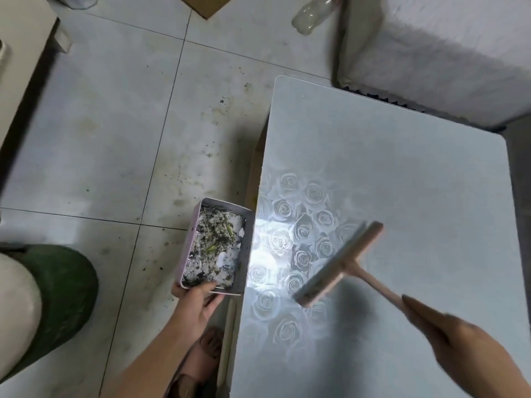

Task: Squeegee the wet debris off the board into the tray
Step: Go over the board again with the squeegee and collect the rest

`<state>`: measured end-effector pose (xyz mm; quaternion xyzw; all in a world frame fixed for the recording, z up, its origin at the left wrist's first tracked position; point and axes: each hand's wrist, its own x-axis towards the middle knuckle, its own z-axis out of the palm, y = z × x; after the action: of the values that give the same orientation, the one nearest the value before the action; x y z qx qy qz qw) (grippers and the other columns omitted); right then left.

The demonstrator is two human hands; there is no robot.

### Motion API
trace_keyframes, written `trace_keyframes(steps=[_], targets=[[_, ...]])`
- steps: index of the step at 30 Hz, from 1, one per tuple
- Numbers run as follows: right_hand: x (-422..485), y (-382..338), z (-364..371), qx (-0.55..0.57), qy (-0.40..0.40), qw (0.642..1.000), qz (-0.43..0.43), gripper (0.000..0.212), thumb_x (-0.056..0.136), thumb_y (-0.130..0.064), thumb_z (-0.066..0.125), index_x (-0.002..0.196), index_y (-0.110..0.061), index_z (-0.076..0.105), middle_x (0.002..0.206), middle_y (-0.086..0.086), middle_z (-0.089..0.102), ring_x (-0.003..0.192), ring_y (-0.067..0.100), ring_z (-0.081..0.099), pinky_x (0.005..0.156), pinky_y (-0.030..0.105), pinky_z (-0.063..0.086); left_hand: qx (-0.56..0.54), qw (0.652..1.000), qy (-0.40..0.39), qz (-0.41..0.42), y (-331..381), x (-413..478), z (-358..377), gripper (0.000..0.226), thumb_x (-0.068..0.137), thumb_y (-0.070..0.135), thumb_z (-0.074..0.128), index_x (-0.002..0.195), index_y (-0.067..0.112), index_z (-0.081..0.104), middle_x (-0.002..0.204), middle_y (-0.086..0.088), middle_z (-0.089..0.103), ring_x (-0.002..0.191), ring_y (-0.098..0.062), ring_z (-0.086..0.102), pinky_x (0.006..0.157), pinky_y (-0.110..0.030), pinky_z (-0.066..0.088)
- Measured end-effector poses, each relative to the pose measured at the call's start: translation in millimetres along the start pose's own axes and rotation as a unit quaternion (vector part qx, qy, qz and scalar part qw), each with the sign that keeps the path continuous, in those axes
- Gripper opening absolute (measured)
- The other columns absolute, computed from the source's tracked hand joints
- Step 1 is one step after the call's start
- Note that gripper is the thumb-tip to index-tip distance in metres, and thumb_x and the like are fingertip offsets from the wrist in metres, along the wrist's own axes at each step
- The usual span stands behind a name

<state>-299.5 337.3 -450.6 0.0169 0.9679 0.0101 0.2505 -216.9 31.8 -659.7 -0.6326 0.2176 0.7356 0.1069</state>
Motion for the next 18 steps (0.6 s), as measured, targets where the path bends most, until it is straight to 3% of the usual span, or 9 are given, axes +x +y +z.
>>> trace_keyframes(steps=[2,4,6,9,13,16,18], targets=[[-13.2,-4.9,18.8,0.049,-0.002,0.998,0.035,0.038,0.078,-0.015,0.076,0.112,-0.03,0.071,0.088,0.013,0.073,0.085,0.036,0.069,0.071,0.043,0.055,-0.002,1.0,-0.003,0.002,-0.6,0.3,-1.1,0.016,0.091,-0.011,0.048,0.088,0.003,0.055,0.093,-0.012,0.063,0.088,-0.021,0.06,0.093,-0.039,0.046],[-13.3,-19.3,35.1,0.062,0.006,0.998,0.014,0.041,0.082,-0.013,0.072,0.119,-0.029,0.067,0.082,0.014,0.071,0.08,0.039,0.067,0.066,0.045,0.052,0.001,1.0,-0.005,0.003,-2.0,0.6,0.1,0.016,0.091,-0.012,0.047,0.088,0.003,0.055,0.093,-0.011,0.063,0.088,-0.02,0.06,0.095,-0.04,0.045],[-1.0,-47.3,50.7,0.072,-0.003,0.995,-0.064,0.051,0.091,-0.016,0.06,0.135,-0.039,0.048,0.085,0.01,0.065,0.084,0.035,0.065,0.069,0.04,0.049,0.007,1.0,-0.003,0.001,-2.1,0.7,0.3,0.015,0.091,-0.011,0.048,0.089,0.001,0.056,0.097,-0.012,0.063,0.092,-0.022,0.06,0.095,-0.039,0.045],[19.9,-102.3,61.1,0.063,-0.032,0.987,-0.144,0.054,0.098,-0.025,0.043,0.144,-0.049,0.027,0.091,0.001,0.055,0.089,0.026,0.06,0.07,0.034,0.043,0.009,1.0,0.009,-0.001,-2.2,3.5,-2.4,0.026,0.09,-0.012,0.049,0.113,-0.001,0.053,0.109,-0.017,0.061,0.104,-0.028,0.059,0.096,-0.04,0.045],[3.1,-114.0,45.7,0.126,0.034,0.977,-0.169,0.043,0.098,-0.035,0.043,0.136,-0.053,0.038,0.075,-0.005,0.048,0.073,0.024,0.058,0.057,0.034,0.041,0.011,1.0,0.019,0.006,1.3,2.8,-2.3,0.049,0.089,-0.012,0.05,0.135,-0.002,0.037,0.106,-0.017,0.06,0.106,-0.028,0.057,0.093,-0.041,0.046],[-25.0,-66.3,34.3,0.153,0.012,0.984,-0.088,0.042,0.092,-0.032,0.056,0.129,-0.051,0.049,0.08,0.001,0.061,0.082,0.029,0.064,0.066,0.039,0.049,0.034,0.999,0.016,-0.01,5.6,-0.3,-2.3,0.015,0.092,-0.009,0.048,0.105,-0.004,0.054,0.104,-0.016,0.06,0.108,-0.028,0.053,0.094,-0.039,0.044],[-45.1,-33.2,28.4,0.119,0.009,0.992,-0.027,0.043,0.088,-0.025,0.063,0.127,-0.042,0.057,0.079,0.008,0.064,0.081,0.034,0.065,0.066,0.04,0.051,0.037,0.999,0.019,-0.022,5.6,-2.8,-3.0,0.011,0.092,-0.009,0.048,0.088,-0.001,0.055,0.106,-0.017,0.059,0.108,-0.029,0.053,0.094,-0.039,0.045]])
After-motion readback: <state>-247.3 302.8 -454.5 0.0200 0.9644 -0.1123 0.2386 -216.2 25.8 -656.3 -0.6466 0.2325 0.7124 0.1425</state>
